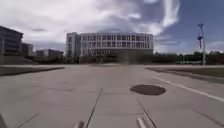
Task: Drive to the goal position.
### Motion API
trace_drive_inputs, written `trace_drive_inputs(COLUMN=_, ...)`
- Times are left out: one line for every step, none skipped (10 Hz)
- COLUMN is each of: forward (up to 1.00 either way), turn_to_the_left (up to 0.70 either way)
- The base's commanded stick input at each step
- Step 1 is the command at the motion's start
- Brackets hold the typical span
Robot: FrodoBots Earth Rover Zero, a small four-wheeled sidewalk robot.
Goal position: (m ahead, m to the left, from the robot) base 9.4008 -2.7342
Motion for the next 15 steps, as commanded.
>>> trace_drive_inputs(forward=1.00, turn_to_the_left=0.00)
trace_drive_inputs(forward=1.00, turn_to_the_left=0.00)
trace_drive_inputs(forward=1.00, turn_to_the_left=0.00)
trace_drive_inputs(forward=1.00, turn_to_the_left=0.00)
trace_drive_inputs(forward=1.00, turn_to_the_left=0.00)
trace_drive_inputs(forward=1.00, turn_to_the_left=0.00)
trace_drive_inputs(forward=1.00, turn_to_the_left=0.00)
trace_drive_inputs(forward=1.00, turn_to_the_left=0.00)
trace_drive_inputs(forward=1.00, turn_to_the_left=0.00)
trace_drive_inputs(forward=1.00, turn_to_the_left=0.00)
trace_drive_inputs(forward=1.00, turn_to_the_left=0.00)
trace_drive_inputs(forward=1.00, turn_to_the_left=0.00)
trace_drive_inputs(forward=1.00, turn_to_the_left=0.00)
trace_drive_inputs(forward=1.00, turn_to_the_left=0.00)
trace_drive_inputs(forward=1.00, turn_to_the_left=0.00)
